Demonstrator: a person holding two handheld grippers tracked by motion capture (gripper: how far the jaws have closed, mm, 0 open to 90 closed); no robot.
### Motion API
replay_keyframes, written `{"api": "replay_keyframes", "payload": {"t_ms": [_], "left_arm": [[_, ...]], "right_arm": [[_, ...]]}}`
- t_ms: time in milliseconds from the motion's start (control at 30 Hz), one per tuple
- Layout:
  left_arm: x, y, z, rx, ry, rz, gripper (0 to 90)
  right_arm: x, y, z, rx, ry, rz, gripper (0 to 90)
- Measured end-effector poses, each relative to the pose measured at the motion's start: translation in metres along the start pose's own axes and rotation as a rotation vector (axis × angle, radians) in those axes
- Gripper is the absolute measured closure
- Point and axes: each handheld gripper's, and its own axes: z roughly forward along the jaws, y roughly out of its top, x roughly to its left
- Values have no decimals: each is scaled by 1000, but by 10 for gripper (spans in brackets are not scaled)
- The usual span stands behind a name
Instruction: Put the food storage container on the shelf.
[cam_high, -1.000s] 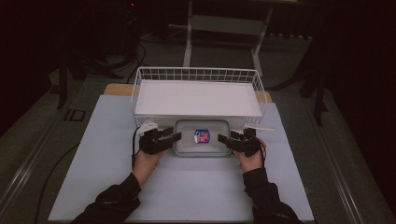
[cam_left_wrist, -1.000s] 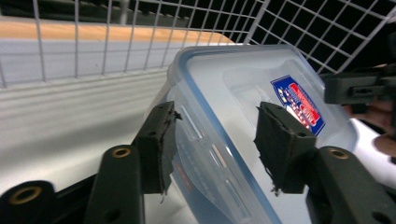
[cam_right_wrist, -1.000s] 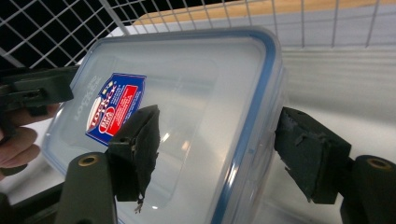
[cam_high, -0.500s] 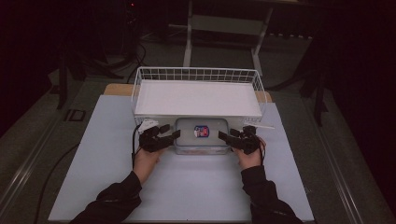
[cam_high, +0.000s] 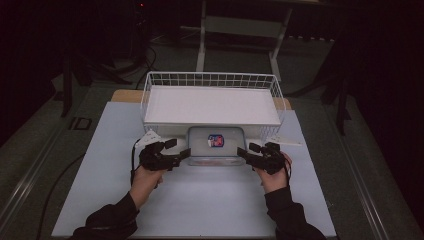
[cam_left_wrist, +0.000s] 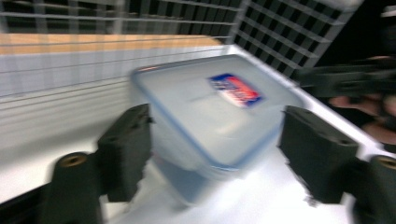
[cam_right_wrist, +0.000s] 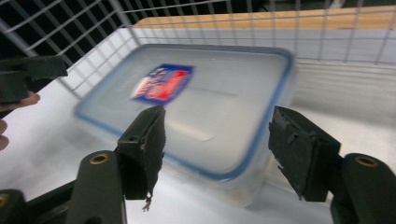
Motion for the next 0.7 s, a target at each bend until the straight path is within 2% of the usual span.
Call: {"api": "replay_keyframes", "payload": {"t_ms": [67, 133, 167, 267, 433, 700], "left_arm": [[-6, -1, -5, 20, -26, 10, 154], [-12, -3, -9, 44, -47, 27, 136], [-14, -5, -11, 50, -55, 36, 98], [-18, -10, -16, 73, -67, 58, 7], [-21, -21, -22, 92, -44, 97, 7], [-17, -32, -27, 88, -11, 100, 7]], "right_arm": [[7, -1, -5, -7, 9, -10, 373], [13, -3, -8, -8, 30, -20, 378], [16, -4, -8, -4, 61, -17, 383], [22, -8, -8, 6, 98, -23, 421], [32, -16, -2, 42, 103, -58, 533], [43, -26, 16, 114, 126, -88, 705]]}}
